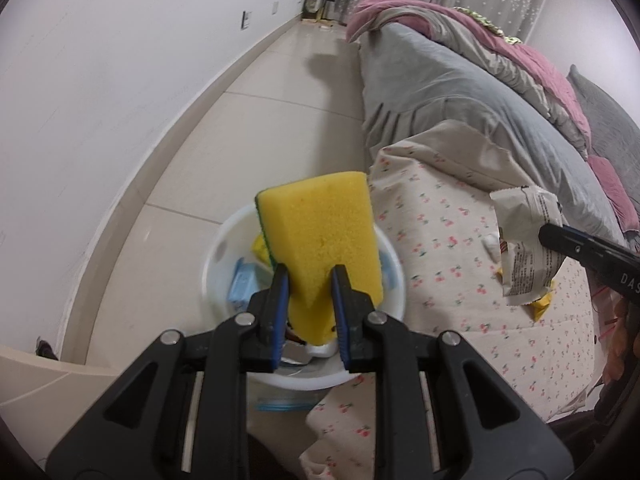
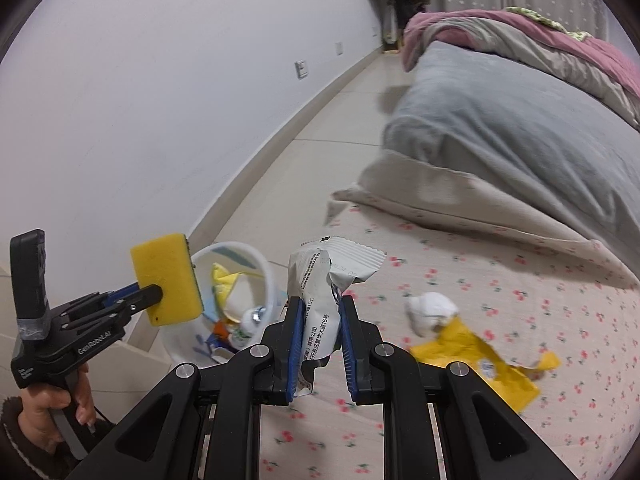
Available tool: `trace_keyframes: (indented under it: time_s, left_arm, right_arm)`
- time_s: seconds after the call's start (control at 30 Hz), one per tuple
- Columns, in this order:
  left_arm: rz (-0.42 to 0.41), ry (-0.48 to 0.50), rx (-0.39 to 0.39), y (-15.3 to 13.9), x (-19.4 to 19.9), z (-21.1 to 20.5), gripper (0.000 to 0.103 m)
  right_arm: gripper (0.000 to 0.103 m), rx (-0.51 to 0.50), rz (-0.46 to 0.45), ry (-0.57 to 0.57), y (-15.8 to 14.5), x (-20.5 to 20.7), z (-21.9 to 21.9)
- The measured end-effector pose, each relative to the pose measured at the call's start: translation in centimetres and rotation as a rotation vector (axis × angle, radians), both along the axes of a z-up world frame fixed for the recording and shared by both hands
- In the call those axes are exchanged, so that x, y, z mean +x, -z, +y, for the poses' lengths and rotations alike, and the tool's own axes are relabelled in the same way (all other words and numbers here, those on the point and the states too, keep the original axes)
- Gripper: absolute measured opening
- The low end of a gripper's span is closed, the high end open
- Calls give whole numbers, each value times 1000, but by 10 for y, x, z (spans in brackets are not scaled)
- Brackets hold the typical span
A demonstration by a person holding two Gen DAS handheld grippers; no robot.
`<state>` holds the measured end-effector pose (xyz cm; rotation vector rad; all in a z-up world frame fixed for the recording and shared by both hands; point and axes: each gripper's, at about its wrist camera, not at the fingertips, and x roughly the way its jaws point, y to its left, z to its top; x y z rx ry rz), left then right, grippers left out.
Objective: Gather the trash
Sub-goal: 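Carry the sponge and wrapper to the white bin and open both tools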
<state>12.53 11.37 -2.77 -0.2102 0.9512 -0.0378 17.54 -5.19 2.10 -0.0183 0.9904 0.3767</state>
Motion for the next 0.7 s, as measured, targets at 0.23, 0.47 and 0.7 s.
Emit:
trace_keyframes:
  time_s: [0.23,0.47,0.7]
  left_arm:
    - [46,-11,-3,13,-2,17,28]
    - [54,-94,78,12,-6,33,86]
    - [85,-148,96,16,-6,50,88]
  right_arm:
    - [19,-6,20,-53,14,4,34]
    - [19,-5,39,-81,24,9,56]
    - [22,4,56,-110,34,10,76]
